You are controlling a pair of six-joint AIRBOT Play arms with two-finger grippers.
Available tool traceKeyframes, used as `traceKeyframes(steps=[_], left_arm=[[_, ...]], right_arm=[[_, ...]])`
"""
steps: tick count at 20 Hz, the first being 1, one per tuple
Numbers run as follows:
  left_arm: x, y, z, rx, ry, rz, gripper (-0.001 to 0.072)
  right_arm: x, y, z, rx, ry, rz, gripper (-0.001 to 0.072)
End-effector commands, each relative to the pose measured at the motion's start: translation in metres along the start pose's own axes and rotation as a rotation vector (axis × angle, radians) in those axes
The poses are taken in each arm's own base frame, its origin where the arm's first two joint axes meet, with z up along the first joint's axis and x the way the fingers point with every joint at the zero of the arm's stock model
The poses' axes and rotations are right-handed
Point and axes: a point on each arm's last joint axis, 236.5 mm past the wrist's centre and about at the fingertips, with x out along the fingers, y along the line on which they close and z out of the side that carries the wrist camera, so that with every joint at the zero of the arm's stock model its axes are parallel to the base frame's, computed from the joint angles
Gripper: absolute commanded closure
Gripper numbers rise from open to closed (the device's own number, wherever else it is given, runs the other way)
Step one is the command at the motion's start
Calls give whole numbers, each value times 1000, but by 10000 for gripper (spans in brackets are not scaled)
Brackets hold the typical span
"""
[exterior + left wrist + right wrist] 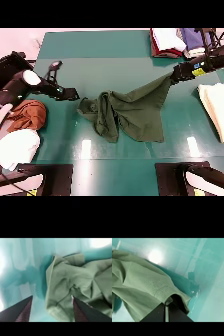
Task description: Fold the shirts.
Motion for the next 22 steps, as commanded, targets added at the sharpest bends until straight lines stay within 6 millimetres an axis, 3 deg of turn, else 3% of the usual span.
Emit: traceKeyframes(steps=[1, 2, 3, 4, 5, 6, 7, 8, 9, 10, 12, 14, 15, 16, 18, 20, 22], left_arm=[[50, 2, -24, -54, 124, -24, 129], [58, 2, -30, -54, 148, -24, 169], [61, 1, -34, -56, 166, -27, 269], [62, 1, -34, -56, 165, -27, 400], [59, 0, -31, -53, 156, -28, 608], [55, 0, -26, -41, 144, -24, 675], [45, -3, -15, -15, 116, -16, 675], [26, -7, 2, 18, 66, -8, 675], [-5, -16, 30, 48, -27, -11, 675], [-45, -27, 61, 78, -145, -15, 675], [-169, -57, 118, 154, -453, -15, 675], [-300, -93, 135, 238, -741, -8, 675], [-366, -113, 128, 289, -882, 4, 675], [-419, -130, 115, 337, -995, 19, 675], [-509, -161, 73, 412, -1194, 34, 675], [-564, -179, 35, 456, -1324, 44, 675], [-600, -191, 9, 484, -1413, 44, 676]], right_arm=[[0, 1, 1, -3, -4, 0, 693], [0, 1, 1, -3, -4, 0, 693], [0, 1, 2, -3, -6, 0, 693], [0, 1, 2, -3, -11, 0, 693], [0, 0, 4, -3, -17, -1, 693], [-1, 1, 6, -3, -29, -1, 693], [-6, 1, 11, -6, -59, -3, 693], [-14, 3, 19, -11, -109, -6, 693], [-27, 6, 27, -18, -168, -9, 693], [-43, 9, 34, -26, -236, -13, 693], [-91, 19, 47, -50, -408, -23, 693], [-146, 31, 53, -76, -591, -28, 693], [-172, 37, 53, -88, -670, -30, 693], [-196, 43, 50, -100, -738, -32, 693], [-244, 56, 42, -129, -843, -35, 693], [-282, 63, 37, -154, -914, -56, 693], [-310, 64, 33, -171, -948, -90, 693]])
